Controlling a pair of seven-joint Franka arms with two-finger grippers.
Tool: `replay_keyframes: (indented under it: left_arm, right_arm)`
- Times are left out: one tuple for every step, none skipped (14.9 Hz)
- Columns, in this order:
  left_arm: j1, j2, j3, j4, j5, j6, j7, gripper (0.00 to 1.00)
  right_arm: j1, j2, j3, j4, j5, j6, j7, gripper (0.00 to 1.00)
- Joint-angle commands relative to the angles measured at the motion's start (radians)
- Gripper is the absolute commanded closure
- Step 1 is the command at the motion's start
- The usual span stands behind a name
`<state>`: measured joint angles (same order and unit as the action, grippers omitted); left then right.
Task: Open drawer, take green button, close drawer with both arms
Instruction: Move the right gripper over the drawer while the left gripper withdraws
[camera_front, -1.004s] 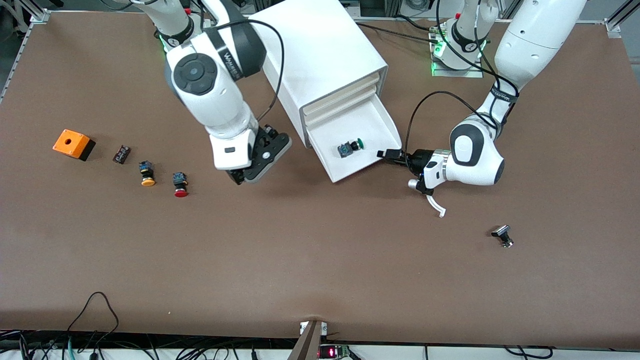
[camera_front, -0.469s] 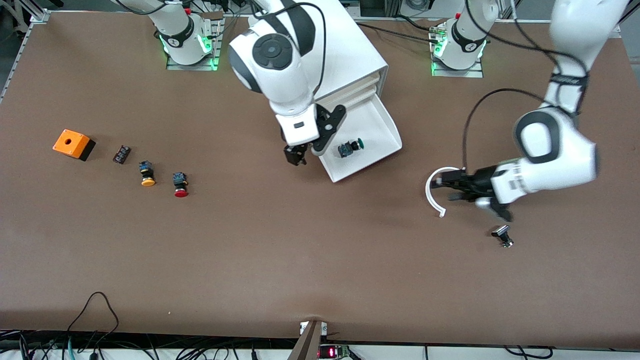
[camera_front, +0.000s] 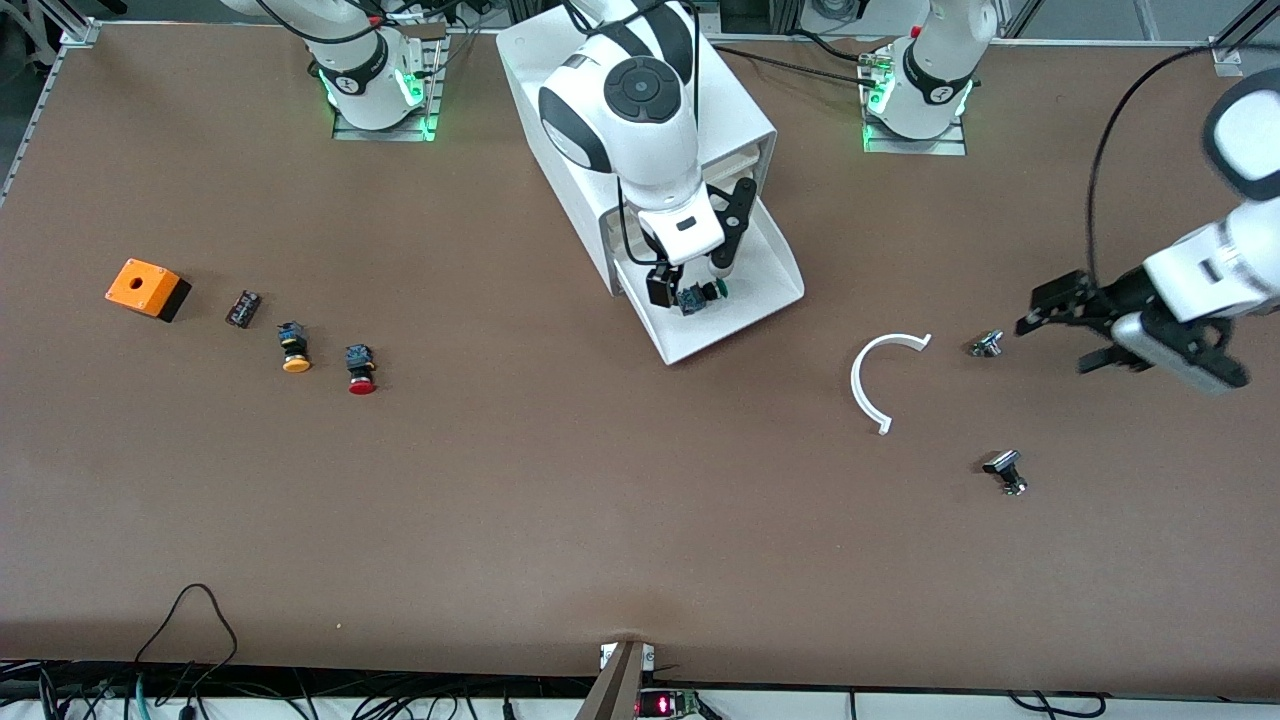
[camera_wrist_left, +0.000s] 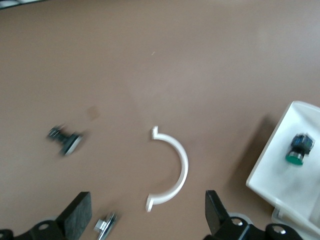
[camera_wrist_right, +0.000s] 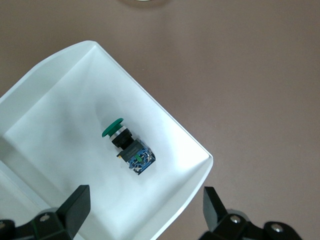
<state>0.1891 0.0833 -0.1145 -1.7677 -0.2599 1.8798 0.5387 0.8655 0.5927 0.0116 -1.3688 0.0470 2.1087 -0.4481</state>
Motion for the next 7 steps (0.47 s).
replay_keyframes:
  left_arm:
    - [-0.007, 0.009, 0.012, 0.14, 0.152, -0.167, -0.142, 0.0]
    - [-0.014, 0.009, 0.012, 0.167, 0.204, -0.195, -0.205, 0.0]
    - [-0.017, 0.009, 0.004, 0.19, 0.238, -0.223, -0.257, 0.0]
    - [-0.02, 0.01, -0.002, 0.217, 0.269, -0.263, -0.316, 0.0]
    - [-0.031, 0.01, -0.01, 0.226, 0.293, -0.292, -0.383, 0.0]
    - [-0.039, 0.013, -0.011, 0.224, 0.319, -0.298, -0.446, 0.0]
    - [-0.039, 0.018, -0.011, 0.221, 0.327, -0.298, -0.469, 0.0]
  right_arm:
    - [0.003, 0.032, -0.009, 0.034, -0.002, -0.003, -0.136, 0.0]
    - [0.006, 0.039, -0.009, 0.034, -0.007, -0.007, -0.148, 0.0]
    - [0.012, 0.039, -0.01, 0.034, -0.015, -0.015, -0.164, 0.0]
    - [0.012, 0.041, -0.01, 0.03, -0.045, -0.015, -0.206, 0.0]
    - [0.01, 0.048, -0.01, 0.028, -0.077, -0.015, -0.278, 0.0]
    - [0.01, 0.061, -0.01, 0.028, -0.088, -0.015, -0.341, 0.0]
    - [0.013, 0.07, -0.01, 0.03, -0.09, -0.015, -0.365, 0.0]
